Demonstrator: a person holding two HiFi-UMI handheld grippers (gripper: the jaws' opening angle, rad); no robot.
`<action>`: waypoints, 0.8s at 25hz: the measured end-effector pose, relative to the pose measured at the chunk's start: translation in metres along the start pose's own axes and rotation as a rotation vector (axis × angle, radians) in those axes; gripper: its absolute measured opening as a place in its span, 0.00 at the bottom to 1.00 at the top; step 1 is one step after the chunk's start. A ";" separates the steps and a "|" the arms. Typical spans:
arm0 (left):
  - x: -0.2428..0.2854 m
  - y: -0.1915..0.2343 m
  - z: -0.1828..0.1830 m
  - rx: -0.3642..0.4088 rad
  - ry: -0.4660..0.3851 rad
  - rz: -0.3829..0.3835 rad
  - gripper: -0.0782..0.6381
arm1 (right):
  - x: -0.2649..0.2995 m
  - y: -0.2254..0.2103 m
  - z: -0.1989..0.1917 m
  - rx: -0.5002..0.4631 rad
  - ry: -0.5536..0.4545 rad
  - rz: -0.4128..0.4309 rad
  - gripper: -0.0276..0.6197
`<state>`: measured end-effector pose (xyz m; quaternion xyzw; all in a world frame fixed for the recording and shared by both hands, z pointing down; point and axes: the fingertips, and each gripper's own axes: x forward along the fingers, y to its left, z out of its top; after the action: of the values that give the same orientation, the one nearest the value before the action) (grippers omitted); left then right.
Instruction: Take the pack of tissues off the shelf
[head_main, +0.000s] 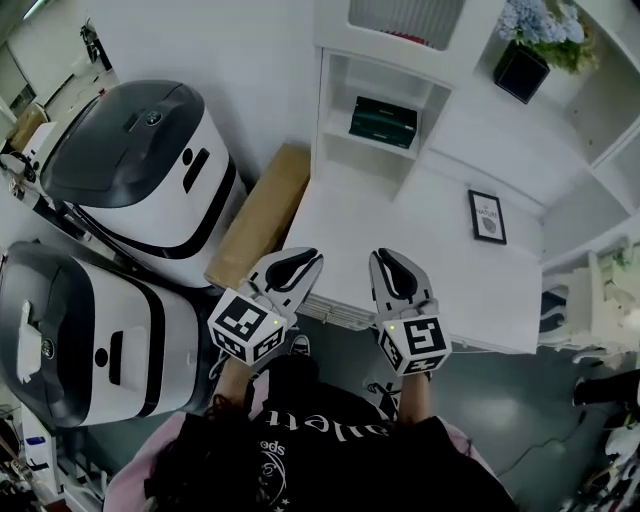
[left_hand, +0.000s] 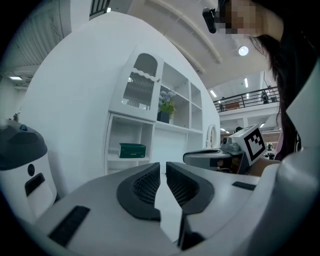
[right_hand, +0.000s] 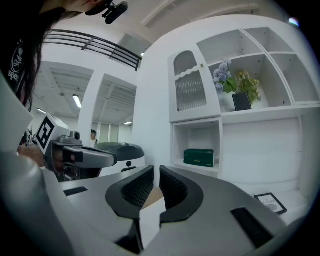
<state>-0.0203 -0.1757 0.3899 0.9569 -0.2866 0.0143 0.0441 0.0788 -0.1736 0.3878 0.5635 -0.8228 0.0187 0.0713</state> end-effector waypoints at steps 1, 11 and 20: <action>0.002 0.010 0.000 0.002 0.002 -0.004 0.18 | 0.009 -0.001 0.001 0.000 0.004 -0.006 0.15; 0.020 0.070 0.001 -0.010 -0.011 -0.070 0.18 | 0.065 -0.014 0.000 0.002 0.044 -0.097 0.15; 0.042 0.081 -0.003 -0.026 0.000 -0.115 0.18 | 0.077 -0.025 -0.007 0.005 0.087 -0.124 0.15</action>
<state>-0.0300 -0.2653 0.4011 0.9712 -0.2313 0.0082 0.0572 0.0749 -0.2533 0.4040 0.6123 -0.7824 0.0410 0.1065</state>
